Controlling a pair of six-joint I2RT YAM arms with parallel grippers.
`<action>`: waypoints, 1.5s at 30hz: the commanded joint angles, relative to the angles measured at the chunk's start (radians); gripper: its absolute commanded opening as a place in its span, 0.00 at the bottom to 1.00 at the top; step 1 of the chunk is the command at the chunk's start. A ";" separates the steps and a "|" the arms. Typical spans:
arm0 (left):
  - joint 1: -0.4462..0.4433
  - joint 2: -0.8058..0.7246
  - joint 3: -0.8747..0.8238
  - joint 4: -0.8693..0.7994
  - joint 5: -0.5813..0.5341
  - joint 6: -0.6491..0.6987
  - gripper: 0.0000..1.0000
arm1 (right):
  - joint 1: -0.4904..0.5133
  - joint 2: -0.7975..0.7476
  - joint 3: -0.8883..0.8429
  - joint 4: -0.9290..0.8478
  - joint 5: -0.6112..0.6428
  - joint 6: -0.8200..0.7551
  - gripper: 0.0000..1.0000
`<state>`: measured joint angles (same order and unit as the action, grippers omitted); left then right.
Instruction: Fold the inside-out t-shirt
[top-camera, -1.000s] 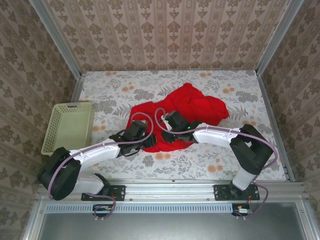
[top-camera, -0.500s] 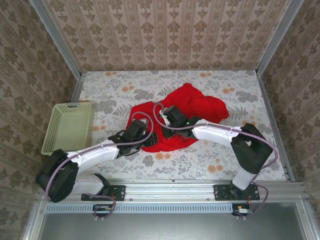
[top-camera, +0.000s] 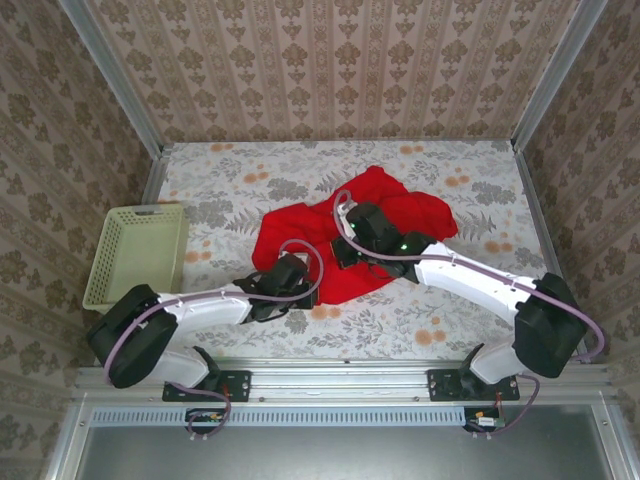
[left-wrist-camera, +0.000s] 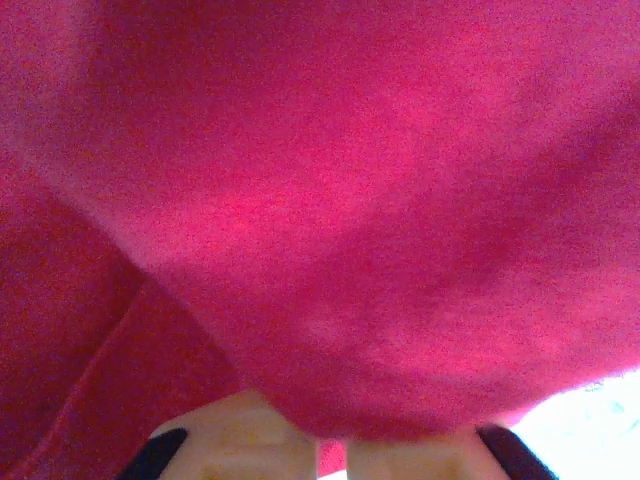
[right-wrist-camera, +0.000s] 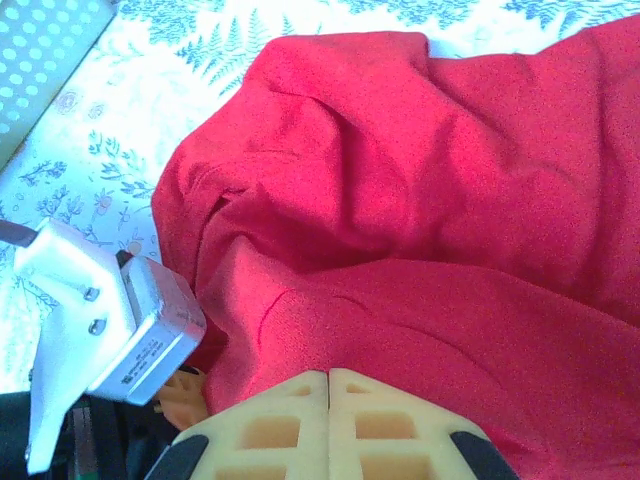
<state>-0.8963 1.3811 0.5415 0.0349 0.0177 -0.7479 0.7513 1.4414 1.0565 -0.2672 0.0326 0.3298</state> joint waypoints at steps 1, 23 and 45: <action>-0.003 -0.018 -0.004 -0.041 -0.050 0.027 0.04 | -0.021 -0.078 0.047 -0.101 0.099 0.033 0.00; 0.001 -0.250 0.039 -0.148 -0.112 0.166 0.64 | -0.099 0.103 0.172 -0.208 -0.125 0.023 0.00; -0.006 0.093 0.167 0.227 0.053 0.128 0.24 | -0.112 0.008 0.065 -0.095 -0.173 0.103 0.00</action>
<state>-0.8982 1.4925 0.7074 0.1925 0.0677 -0.6151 0.6533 1.4708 1.1362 -0.3798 -0.1581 0.4191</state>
